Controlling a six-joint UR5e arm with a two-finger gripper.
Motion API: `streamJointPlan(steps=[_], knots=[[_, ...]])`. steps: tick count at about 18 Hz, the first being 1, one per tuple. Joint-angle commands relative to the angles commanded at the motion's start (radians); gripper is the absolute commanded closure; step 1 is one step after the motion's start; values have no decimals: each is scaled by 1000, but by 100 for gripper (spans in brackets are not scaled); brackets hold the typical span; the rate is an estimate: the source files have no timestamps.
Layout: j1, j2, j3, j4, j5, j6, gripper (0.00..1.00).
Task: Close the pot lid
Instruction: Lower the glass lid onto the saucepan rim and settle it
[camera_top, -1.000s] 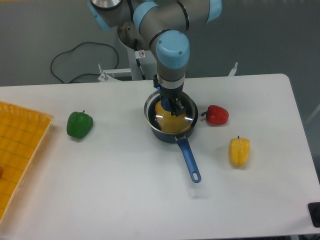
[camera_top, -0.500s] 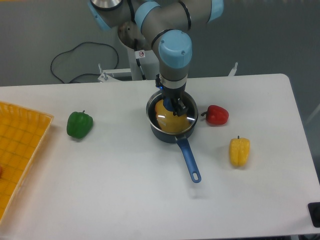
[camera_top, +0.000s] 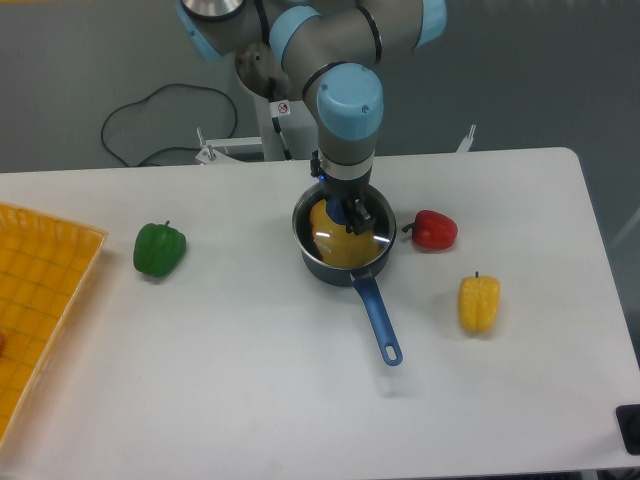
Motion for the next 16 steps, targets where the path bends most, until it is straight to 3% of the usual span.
streamJointPlan(steps=[7,9,16], knots=[[2,-2,0,0,26,12,47],[2,-2,2,0,26,12,40],[-2,-2,0,0,21,6,40]])
